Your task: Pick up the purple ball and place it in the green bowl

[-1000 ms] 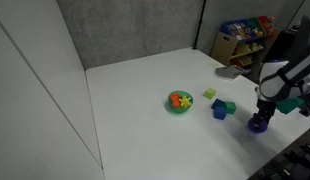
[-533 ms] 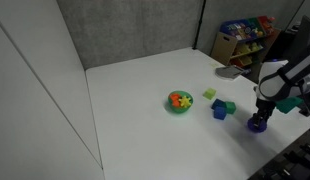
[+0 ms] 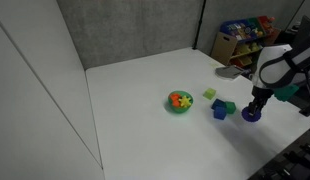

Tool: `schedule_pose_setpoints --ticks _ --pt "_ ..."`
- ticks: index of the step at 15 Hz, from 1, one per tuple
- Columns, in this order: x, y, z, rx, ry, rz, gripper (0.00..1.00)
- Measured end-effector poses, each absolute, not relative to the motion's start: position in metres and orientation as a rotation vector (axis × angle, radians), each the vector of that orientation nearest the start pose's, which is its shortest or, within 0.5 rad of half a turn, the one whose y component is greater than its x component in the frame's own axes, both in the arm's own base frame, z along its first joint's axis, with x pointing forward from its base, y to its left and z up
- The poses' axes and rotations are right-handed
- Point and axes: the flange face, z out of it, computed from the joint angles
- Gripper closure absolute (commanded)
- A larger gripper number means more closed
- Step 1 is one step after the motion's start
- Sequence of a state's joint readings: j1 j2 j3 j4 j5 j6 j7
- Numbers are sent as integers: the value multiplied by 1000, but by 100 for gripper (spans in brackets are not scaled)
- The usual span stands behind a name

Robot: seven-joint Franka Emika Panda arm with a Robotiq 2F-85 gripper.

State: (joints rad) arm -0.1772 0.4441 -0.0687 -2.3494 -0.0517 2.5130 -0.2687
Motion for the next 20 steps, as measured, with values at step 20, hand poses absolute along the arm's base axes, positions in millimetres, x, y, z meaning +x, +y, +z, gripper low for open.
schedule_pose_setpoints --ticks 20 --pt "617 12 187 -3116 -439 14 57"
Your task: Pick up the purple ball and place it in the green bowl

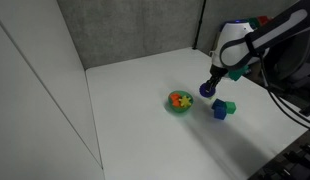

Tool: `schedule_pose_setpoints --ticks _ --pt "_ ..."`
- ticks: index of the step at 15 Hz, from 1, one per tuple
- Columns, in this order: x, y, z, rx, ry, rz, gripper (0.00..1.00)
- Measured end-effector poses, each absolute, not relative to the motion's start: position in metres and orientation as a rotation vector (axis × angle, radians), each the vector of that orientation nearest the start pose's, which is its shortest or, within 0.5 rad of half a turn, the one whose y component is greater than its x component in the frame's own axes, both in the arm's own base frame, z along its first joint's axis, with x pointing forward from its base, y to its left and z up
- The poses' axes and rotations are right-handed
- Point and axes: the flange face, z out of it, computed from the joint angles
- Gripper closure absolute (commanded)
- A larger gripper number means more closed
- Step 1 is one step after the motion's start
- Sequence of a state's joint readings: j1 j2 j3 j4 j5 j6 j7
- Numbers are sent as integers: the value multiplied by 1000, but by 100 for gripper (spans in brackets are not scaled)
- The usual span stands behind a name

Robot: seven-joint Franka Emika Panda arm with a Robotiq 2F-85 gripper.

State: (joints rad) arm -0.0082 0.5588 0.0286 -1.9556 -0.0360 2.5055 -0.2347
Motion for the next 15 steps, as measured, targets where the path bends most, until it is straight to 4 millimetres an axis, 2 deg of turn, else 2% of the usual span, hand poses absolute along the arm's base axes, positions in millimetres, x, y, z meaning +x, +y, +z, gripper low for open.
schedule_pose_setpoints --ticks 8,15 --pt "689 51 162 -3126 -493 -22 57" --pt "722 72 137 -3116 -528 -24 57"
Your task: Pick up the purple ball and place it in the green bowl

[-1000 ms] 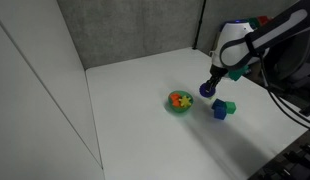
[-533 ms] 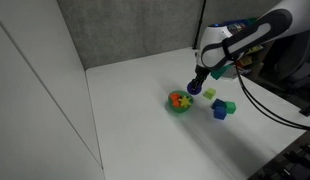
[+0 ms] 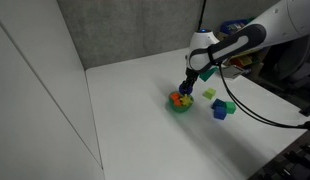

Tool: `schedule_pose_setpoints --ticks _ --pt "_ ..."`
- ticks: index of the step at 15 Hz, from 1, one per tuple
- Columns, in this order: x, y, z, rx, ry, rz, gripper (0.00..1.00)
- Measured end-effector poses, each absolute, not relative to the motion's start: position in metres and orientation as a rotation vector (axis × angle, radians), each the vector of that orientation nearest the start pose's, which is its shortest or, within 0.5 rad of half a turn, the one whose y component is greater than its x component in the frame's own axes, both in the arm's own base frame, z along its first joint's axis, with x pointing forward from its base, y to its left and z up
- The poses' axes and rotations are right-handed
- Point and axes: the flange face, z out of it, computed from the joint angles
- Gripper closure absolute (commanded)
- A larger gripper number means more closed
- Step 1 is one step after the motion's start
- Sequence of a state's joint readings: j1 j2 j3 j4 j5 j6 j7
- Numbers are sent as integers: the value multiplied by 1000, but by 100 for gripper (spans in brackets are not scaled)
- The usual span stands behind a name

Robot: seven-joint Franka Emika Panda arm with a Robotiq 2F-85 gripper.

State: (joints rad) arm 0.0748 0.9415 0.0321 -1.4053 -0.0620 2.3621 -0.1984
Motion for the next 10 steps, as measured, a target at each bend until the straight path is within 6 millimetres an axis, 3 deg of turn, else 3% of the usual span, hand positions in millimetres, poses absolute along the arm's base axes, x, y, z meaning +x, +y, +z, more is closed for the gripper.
schedule_pose_setpoints --ticks 4,10 --pt "731 89 139 -3111 -563 -50 57" --pt "730 114 142 -3104 -623 -60 57"
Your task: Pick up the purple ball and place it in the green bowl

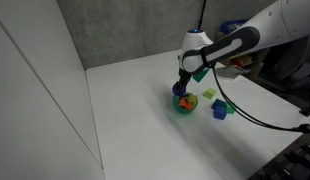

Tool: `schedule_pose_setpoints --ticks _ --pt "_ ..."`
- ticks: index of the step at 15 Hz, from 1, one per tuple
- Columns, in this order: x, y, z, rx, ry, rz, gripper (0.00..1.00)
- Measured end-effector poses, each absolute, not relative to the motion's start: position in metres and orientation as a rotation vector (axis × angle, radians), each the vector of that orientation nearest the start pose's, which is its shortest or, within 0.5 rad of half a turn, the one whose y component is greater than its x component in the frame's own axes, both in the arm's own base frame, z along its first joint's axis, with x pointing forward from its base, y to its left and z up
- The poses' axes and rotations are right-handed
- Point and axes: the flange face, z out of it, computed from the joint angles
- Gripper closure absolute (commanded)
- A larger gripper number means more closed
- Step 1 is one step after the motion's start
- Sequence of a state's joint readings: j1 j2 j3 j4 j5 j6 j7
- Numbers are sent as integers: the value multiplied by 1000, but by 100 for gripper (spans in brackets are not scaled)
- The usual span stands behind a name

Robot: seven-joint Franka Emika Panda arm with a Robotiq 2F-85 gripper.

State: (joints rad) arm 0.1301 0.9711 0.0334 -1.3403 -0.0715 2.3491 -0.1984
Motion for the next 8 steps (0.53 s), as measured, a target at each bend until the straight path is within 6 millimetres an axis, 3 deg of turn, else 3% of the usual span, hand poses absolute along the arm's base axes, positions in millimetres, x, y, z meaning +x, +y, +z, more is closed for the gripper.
schedule_pose_setpoints --ticks 8 --pt "725 115 142 -3105 -626 -44 57"
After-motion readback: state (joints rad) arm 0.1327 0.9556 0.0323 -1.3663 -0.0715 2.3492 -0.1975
